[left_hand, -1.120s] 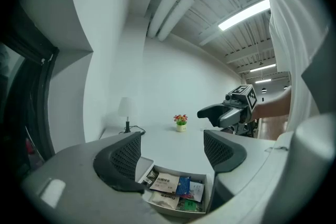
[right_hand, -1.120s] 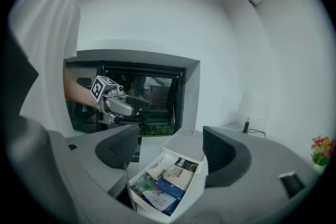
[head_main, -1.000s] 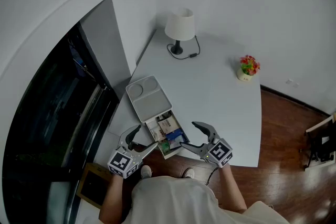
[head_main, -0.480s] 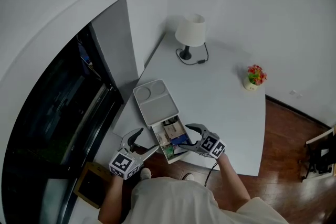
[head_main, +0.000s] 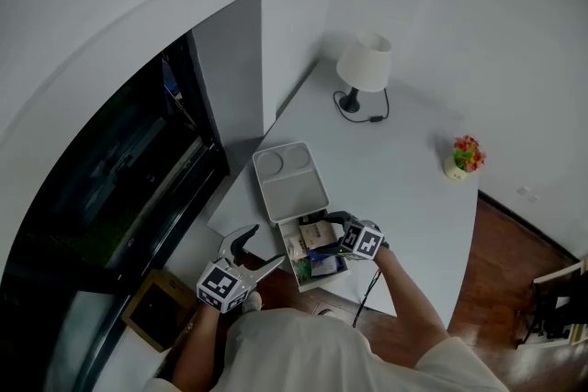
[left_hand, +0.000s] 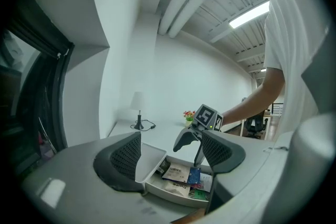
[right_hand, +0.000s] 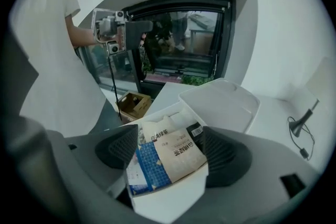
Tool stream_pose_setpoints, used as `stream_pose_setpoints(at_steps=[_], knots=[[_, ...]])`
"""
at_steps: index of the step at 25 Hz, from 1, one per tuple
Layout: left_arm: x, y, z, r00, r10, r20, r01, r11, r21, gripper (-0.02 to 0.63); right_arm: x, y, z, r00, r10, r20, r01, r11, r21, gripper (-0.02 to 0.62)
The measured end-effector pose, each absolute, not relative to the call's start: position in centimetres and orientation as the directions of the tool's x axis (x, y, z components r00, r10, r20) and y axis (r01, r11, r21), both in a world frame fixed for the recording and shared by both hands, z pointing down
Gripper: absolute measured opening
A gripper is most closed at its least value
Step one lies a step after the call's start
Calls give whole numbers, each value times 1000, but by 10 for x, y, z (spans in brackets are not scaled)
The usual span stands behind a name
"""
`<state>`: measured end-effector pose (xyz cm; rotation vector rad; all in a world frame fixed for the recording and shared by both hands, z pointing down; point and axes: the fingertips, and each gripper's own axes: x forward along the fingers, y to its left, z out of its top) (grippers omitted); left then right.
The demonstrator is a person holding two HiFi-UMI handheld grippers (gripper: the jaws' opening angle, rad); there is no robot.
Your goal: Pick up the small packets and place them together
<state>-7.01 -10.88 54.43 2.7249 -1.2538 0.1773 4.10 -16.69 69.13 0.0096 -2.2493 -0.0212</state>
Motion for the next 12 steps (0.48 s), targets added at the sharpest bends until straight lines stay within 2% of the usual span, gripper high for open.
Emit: stream_pose_setpoints(at_steps=[7,12], knots=[[-78,-106,551,614,-769,177,-788,-611,80,359,35,-167,735,-429,81,900,270,962,42,382],[-82,-105,550,593,-785,182,-804,-590,75,359,34,-169,750,-318,124,940,340,940,-9,382]])
